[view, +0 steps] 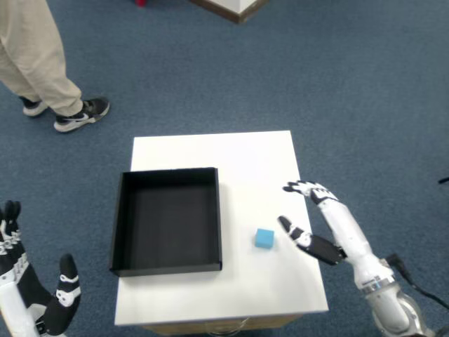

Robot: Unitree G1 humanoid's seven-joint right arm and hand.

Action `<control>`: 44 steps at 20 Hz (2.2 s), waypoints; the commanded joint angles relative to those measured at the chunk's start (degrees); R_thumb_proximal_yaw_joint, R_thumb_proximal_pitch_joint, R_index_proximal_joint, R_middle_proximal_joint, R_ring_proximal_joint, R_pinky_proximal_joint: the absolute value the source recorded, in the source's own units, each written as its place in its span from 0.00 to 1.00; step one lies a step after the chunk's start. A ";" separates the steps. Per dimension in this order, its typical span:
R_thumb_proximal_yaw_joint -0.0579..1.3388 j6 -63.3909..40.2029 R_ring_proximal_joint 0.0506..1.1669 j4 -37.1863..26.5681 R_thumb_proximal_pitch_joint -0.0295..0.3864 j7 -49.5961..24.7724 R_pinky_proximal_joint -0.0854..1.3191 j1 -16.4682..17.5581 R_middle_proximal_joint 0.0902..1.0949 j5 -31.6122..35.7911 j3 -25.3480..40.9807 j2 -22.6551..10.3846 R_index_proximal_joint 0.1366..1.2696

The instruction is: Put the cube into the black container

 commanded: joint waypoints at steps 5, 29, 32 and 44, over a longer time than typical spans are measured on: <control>0.24 7.59 0.20 2.98 0.16 -22.26 0.12 -0.92 0.20 -0.31 22.42 -4.70 0.25; 0.31 48.40 0.66 -3.37 0.02 -71.95 0.76 0.98 0.60 -17.17 50.79 -1.15 0.34; 0.32 50.07 0.66 -5.76 0.02 -72.73 0.77 0.95 0.59 -17.94 51.28 -1.20 0.35; 0.32 54.40 0.68 -12.52 0.05 -68.58 0.80 -0.89 0.58 -19.53 51.81 -3.02 0.34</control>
